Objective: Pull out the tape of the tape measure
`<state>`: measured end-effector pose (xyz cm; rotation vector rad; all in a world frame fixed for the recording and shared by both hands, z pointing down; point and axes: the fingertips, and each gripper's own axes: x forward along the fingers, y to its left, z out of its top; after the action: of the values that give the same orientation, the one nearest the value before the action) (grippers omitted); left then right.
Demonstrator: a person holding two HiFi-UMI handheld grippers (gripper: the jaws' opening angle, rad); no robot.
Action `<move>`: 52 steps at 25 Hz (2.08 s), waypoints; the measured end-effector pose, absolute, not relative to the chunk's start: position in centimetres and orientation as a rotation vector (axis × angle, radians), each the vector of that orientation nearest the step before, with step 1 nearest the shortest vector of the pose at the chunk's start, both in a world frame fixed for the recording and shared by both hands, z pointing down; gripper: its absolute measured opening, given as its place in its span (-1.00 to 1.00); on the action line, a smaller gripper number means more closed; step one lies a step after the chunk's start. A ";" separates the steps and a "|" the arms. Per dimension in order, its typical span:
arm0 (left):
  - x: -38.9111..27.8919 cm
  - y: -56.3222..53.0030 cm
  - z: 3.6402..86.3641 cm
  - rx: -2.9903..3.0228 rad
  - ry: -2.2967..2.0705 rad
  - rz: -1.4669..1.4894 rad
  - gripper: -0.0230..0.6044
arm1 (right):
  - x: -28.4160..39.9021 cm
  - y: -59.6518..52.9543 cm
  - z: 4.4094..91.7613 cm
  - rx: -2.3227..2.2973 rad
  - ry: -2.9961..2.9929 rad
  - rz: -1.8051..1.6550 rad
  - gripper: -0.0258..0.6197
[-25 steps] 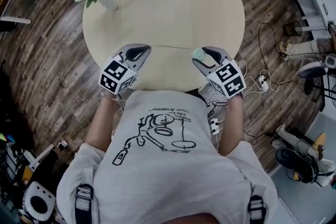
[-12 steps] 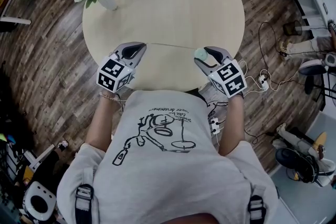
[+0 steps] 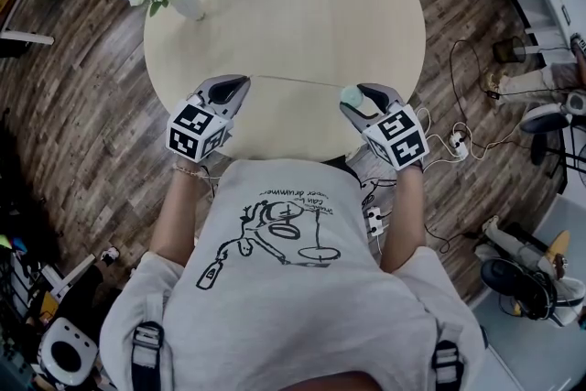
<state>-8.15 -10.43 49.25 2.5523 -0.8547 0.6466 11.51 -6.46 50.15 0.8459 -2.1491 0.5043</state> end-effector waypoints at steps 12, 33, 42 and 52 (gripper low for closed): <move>-9.4 -10.9 49.7 2.510 -0.904 0.680 -0.86 | 12.4 -6.1 50.5 0.858 -2.129 0.520 -0.23; -11.3 -11.8 51.4 2.384 -0.980 0.740 -0.86 | 13.7 -6.2 51.8 0.883 -2.056 0.546 -0.23; -12.7 -12.6 51.8 2.352 -1.013 0.731 -0.86 | 14.6 -6.3 52.0 0.900 -2.052 0.572 -0.23; -13.2 -12.6 53.3 2.257 -0.935 0.728 -0.86 | 15.2 -5.9 52.7 0.887 -2.063 0.682 -0.23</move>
<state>-13.23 -12.61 53.27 2.2568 -0.9346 0.7283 15.24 -5.93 52.74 0.8874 -2.0635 0.6822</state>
